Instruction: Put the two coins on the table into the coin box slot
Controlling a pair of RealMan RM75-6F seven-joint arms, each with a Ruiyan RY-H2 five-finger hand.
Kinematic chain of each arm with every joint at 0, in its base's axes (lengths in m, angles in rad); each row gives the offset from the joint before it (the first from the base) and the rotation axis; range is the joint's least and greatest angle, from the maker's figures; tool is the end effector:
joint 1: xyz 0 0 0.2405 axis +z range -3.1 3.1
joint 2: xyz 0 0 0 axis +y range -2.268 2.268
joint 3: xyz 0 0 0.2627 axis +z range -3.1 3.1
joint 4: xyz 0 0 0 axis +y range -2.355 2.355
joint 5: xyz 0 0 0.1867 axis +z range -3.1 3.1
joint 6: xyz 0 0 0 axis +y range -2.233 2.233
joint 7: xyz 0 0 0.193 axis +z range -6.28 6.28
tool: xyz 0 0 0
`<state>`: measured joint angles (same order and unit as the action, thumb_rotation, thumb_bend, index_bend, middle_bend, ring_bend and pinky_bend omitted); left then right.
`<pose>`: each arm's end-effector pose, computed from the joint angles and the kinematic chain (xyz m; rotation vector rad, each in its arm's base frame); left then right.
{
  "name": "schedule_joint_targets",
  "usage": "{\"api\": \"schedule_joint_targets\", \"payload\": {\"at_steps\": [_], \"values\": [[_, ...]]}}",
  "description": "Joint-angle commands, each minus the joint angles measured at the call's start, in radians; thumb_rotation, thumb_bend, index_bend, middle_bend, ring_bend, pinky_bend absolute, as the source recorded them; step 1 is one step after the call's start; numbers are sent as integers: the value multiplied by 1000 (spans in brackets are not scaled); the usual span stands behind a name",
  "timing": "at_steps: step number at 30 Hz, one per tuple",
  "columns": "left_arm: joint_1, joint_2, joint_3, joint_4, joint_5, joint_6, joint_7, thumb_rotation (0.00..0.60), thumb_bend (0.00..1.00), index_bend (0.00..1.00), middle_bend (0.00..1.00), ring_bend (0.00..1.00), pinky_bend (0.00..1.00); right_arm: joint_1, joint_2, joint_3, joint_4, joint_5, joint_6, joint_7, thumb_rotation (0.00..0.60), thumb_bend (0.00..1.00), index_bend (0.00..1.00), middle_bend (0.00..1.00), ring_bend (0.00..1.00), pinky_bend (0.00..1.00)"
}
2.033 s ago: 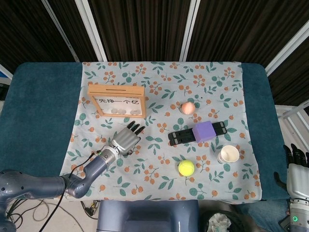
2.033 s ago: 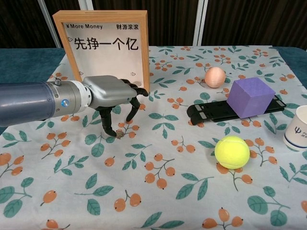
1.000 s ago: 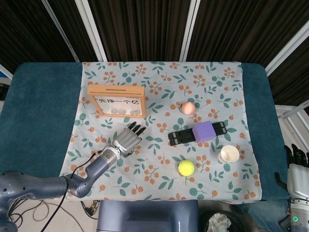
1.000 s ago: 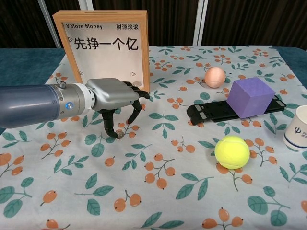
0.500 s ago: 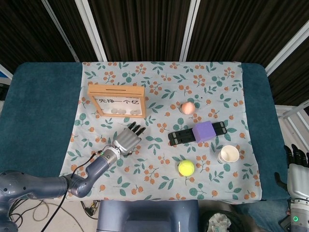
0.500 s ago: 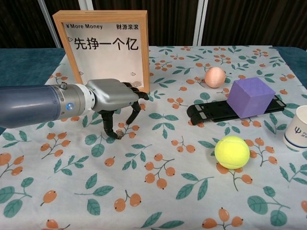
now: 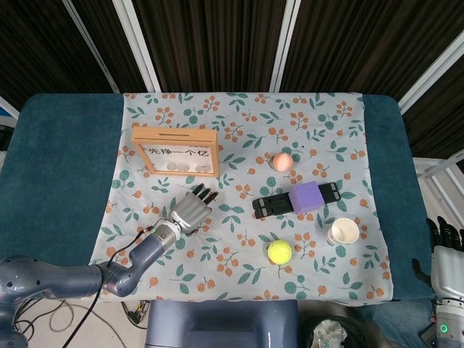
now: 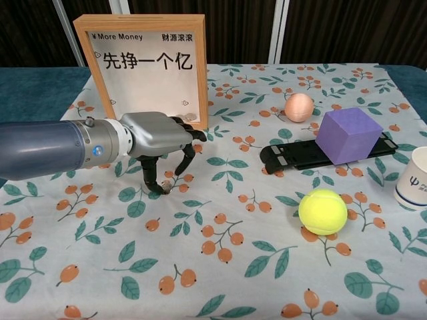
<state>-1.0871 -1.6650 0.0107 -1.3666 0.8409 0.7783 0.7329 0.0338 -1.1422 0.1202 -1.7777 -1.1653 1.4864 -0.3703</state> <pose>-0.0933 0.3879 -0.0975 -2.2915 -0.5149 -0.5060 -0.3411 -0.2128 0.1890 1.1547 -0.9441 0.5734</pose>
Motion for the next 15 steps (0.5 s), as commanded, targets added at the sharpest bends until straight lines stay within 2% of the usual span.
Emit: {"api": "schedule_joint_targets", "payload": {"at_steps": [1, 15], "values": [[0, 0, 1, 0, 1, 1, 3, 600, 85, 505, 0, 0, 0, 1, 0, 0, -1, 0, 0, -1, 600, 406, 96, 43, 76, 0], [1, -6, 7, 5, 12, -7, 4, 600, 87, 552, 0, 0, 0, 1, 2, 0, -4, 5, -2, 1, 600, 406, 96, 43, 76, 0]]}}
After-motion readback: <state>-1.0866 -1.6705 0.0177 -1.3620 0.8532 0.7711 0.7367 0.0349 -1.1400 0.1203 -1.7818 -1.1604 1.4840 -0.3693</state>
